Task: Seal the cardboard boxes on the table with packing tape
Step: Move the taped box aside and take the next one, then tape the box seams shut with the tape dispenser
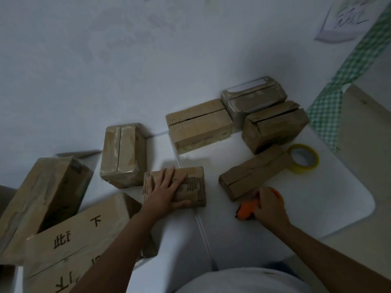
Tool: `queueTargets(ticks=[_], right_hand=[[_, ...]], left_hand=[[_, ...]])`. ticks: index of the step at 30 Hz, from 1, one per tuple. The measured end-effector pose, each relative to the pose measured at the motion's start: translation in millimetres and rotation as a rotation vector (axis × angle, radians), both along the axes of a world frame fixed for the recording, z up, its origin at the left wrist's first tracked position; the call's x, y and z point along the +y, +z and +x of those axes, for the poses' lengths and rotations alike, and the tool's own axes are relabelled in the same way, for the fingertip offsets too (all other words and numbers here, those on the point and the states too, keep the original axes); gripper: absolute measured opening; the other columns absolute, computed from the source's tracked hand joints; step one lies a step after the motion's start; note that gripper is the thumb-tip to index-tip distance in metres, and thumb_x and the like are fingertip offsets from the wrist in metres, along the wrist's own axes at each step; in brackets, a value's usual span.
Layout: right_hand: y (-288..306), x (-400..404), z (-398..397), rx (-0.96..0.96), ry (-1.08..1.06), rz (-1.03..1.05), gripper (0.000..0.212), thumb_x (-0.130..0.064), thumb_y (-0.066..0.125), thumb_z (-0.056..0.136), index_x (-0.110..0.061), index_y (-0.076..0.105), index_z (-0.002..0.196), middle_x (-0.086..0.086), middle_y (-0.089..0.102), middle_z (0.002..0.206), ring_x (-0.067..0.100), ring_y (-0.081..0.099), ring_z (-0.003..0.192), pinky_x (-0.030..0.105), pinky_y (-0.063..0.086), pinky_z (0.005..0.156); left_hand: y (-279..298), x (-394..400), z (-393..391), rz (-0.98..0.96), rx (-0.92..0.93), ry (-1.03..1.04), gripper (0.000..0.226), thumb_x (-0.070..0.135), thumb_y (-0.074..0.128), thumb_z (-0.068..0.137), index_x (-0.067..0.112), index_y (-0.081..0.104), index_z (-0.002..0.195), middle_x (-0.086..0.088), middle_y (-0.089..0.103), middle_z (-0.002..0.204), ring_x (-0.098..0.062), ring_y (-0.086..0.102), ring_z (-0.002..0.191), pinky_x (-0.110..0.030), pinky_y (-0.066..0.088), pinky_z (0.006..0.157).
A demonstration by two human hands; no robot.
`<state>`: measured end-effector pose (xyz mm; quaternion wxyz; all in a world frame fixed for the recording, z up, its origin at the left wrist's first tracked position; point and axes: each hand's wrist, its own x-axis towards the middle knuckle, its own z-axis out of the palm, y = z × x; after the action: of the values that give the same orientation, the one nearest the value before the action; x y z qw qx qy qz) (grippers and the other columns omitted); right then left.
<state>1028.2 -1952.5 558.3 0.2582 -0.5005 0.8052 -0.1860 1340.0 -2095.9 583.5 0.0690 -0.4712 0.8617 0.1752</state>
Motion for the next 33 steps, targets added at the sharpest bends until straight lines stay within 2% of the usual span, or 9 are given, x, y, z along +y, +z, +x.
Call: queueTargets(ticks=[4, 11, 14, 16, 18, 23, 29, 31, 33], right_hand=[[-17.7, 26.6, -20.0, 0.15, 0.166, 0.229, 0.047, -0.027, 0.06, 0.087, -0.014, 0.05, 0.132, 0.004, 0.056, 0.126, 0.024, 0.054, 0.113, 0.03, 0.041, 0.09], [-31.9, 44.9, -28.4, 0.258, 0.303, 0.188, 0.036, -0.023, 0.046, 0.099, -0.017, 0.05, 0.135, 0.007, 0.052, 0.135, 0.024, 0.049, 0.123, 0.03, 0.033, 0.103], [-26.0, 57.3, -32.6, 0.337, 0.321, 0.068, 0.034, -0.027, 0.04, 0.103, -0.017, 0.055, 0.132, 0.008, 0.056, 0.126, 0.024, 0.055, 0.114, 0.037, 0.043, 0.1], [-20.6, 60.7, -32.9, 0.203, 0.273, -0.105, 0.038, -0.001, 0.048, 0.091, 0.001, 0.056, 0.129, 0.017, 0.062, 0.107, 0.031, 0.059, 0.098, 0.04, 0.048, 0.085], [-8.1, 57.0, -30.7, 0.087, 0.243, -0.159, 0.039, 0.005, 0.055, 0.074, 0.008, 0.059, 0.112, 0.017, 0.06, 0.088, 0.033, 0.058, 0.08, 0.038, 0.046, 0.072], [46.4, 18.9, -14.8, -0.097, 0.077, -0.307, 0.042, -0.005, 0.048, 0.073, 0.002, 0.057, 0.114, 0.009, 0.054, 0.069, 0.018, 0.051, 0.059, 0.032, 0.036, 0.051], [110.6, -15.1, 11.1, -0.424, 0.157, -0.327, 0.01, -0.021, 0.044, 0.089, -0.021, 0.054, 0.092, -0.002, 0.054, 0.069, 0.004, 0.05, 0.058, 0.016, 0.034, 0.053], [118.3, -21.7, 22.5, -0.509, 0.164, -0.298, 0.03, -0.039, 0.049, 0.099, -0.011, 0.058, 0.093, 0.006, 0.06, 0.074, 0.01, 0.056, 0.063, 0.022, 0.039, 0.057], [120.1, -28.1, 33.6, -0.521, 0.167, -0.25, 0.05, -0.051, 0.048, 0.09, -0.003, 0.059, 0.09, 0.014, 0.062, 0.075, 0.022, 0.059, 0.065, 0.029, 0.039, 0.057]], left_hand=[[0.0, 6.2, -6.4, -0.032, -0.029, -0.06, 0.091, 0.091, 0.029, 0.071, 0.053, 0.006, 0.151, 0.001, -0.003, 0.166, -0.027, -0.01, 0.152, -0.062, -0.006, 0.115], [-3.4, 46.1, -16.8, -0.046, 0.003, -0.203, 0.084, 0.09, 0.027, 0.077, 0.057, 0.001, 0.149, 0.001, -0.004, 0.165, -0.027, -0.011, 0.151, -0.057, -0.016, 0.116], [-5.0, 50.8, -19.1, -0.058, 0.006, -0.175, 0.083, 0.092, 0.023, 0.075, 0.061, -0.009, 0.145, 0.003, -0.008, 0.165, -0.025, -0.014, 0.151, -0.056, -0.018, 0.115], [-6.7, 51.0, -21.6, -0.067, -0.008, -0.161, 0.082, 0.093, 0.022, 0.075, 0.062, -0.013, 0.143, 0.006, -0.011, 0.164, -0.024, -0.015, 0.151, -0.055, -0.02, 0.115], [-8.8, 52.5, -25.5, -0.08, -0.002, -0.15, 0.083, 0.092, 0.024, 0.075, 0.062, -0.01, 0.145, 0.006, -0.01, 0.164, -0.023, -0.014, 0.151, -0.054, -0.02, 0.114], [-11.9, 64.9, -46.6, -0.14, 0.009, -0.172, 0.085, 0.091, 0.024, 0.077, 0.057, -0.002, 0.15, 0.002, -0.004, 0.165, -0.027, -0.008, 0.152, -0.056, -0.021, 0.114], [-6.9, 65.4, -51.4, -0.097, 0.034, -0.163, 0.081, 0.091, 0.02, 0.078, 0.058, -0.004, 0.148, 0.002, -0.003, 0.165, -0.025, -0.012, 0.151, -0.055, -0.022, 0.114], [-4.9, 62.5, -50.6, -0.039, 0.079, -0.144, 0.072, 0.087, 0.019, 0.082, 0.06, 0.001, 0.146, 0.006, -0.003, 0.165, -0.021, -0.013, 0.151, -0.055, -0.02, 0.116], [5.0, 56.4, -52.7, 0.083, 0.228, -0.062, 0.054, 0.068, 0.03, 0.094, 0.052, 0.027, 0.146, 0.005, 0.016, 0.163, -0.021, 0.006, 0.152, -0.056, -0.006, 0.12]])
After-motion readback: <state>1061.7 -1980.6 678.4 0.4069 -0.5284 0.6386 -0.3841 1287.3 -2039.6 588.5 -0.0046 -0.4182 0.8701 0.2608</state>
